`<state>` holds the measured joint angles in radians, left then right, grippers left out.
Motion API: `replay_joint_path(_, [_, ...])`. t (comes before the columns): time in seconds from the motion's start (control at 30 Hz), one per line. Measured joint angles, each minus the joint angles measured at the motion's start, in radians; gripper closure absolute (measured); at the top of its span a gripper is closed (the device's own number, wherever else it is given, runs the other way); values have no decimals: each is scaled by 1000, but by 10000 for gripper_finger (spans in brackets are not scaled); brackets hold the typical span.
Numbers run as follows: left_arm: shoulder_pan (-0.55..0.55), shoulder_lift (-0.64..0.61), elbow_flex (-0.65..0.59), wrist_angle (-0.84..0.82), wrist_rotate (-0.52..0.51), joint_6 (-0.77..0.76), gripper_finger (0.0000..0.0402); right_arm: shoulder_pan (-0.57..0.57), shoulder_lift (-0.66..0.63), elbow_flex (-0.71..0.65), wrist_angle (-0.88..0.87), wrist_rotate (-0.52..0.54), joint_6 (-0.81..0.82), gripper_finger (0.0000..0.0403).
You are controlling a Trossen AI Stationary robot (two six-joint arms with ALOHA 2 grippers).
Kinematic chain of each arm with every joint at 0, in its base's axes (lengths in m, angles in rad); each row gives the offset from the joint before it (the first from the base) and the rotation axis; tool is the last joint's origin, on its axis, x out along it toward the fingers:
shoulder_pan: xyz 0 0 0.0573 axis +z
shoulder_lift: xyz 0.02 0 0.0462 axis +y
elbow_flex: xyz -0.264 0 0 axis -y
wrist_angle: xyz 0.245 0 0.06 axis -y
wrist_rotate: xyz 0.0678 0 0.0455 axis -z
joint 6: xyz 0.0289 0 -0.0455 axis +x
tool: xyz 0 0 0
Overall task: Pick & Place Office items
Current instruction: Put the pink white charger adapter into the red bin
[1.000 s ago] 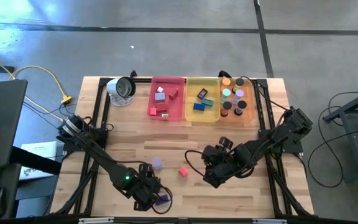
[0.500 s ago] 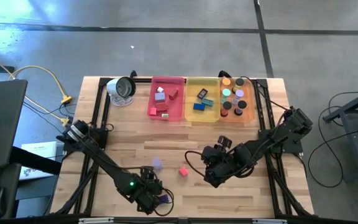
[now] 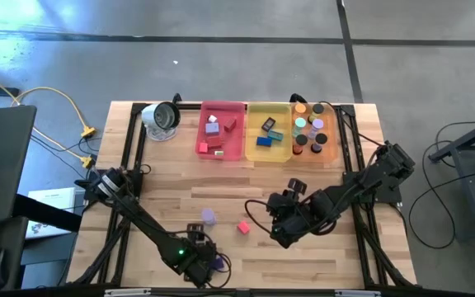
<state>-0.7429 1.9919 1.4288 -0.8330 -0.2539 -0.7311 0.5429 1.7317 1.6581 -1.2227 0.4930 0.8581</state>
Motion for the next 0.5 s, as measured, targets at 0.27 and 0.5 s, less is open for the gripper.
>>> replay_joint_path(0.27, [7, 0, 0, -3, -30, 23, 101, -21, 0, 0, 0, 2, -37, 225])
replay_joint_path(0.5, [23, 0, 0, -1, -37, 24, 101, -22, 0, 0, 0, 3, -75, 225])
